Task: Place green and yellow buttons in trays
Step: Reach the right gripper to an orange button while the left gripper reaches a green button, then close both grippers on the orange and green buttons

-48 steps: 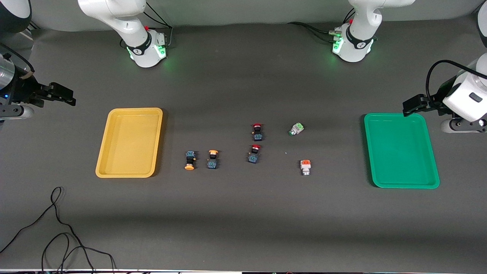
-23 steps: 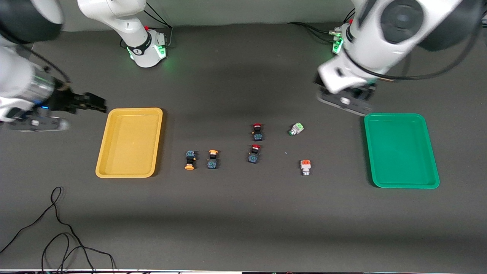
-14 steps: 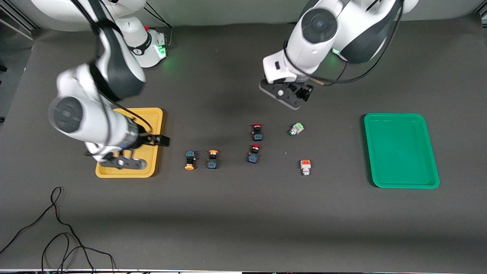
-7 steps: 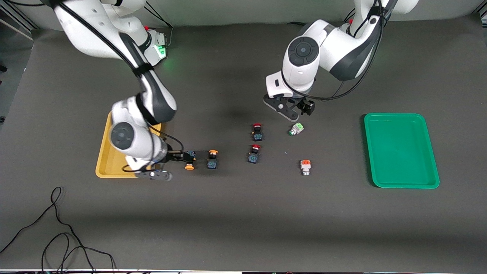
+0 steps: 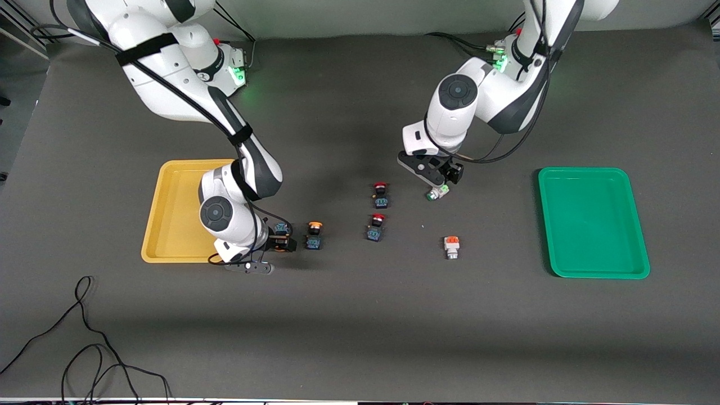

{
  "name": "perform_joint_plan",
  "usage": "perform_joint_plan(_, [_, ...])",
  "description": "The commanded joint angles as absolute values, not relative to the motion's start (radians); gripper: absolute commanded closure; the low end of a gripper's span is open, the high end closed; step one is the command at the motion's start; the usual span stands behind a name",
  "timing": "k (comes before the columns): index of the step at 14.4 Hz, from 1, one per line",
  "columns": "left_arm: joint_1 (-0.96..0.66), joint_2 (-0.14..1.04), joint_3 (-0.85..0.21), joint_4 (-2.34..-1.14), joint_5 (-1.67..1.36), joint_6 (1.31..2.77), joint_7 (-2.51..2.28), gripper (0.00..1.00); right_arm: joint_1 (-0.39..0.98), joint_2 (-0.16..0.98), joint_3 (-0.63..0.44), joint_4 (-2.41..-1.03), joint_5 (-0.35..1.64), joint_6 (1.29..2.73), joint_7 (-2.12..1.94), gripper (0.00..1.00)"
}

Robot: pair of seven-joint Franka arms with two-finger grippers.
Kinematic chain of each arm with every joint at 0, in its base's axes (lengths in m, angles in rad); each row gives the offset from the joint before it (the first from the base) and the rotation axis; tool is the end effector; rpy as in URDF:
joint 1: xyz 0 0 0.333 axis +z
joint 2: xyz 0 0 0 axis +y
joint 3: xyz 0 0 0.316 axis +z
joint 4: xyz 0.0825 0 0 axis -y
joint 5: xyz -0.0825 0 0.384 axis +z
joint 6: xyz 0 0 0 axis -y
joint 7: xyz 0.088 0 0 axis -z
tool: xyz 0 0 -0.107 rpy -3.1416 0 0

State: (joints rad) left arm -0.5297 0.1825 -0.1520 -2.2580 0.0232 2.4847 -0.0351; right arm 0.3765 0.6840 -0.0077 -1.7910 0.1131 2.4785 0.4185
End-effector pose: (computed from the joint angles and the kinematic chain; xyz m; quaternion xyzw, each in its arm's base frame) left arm 0.4208 -0.3415 0.2867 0.9455 -0.3247 0.0195 0.0142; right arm 0.6103 0.2358 0.1683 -0.9971 0.0684 0.0107 0.0307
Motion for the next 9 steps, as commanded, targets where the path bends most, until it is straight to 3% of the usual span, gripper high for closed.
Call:
perform_joint_plan(1, [-0.529, 0.198, -0.149, -2.298, 0.032, 2.56, -0.011, 0.0, 0.393, 0.701, -0.018, -1.778, 0.118, 2.496, 0.439, 0.02])
perform_joint_plan(9, [-0.474, 0.333, -0.149, -2.303, 0.032, 2.683, 0.035, 0.0, 0.446, 0.672, -0.02, -1.851, 0.117, 2.476, 0.459, 0.01])
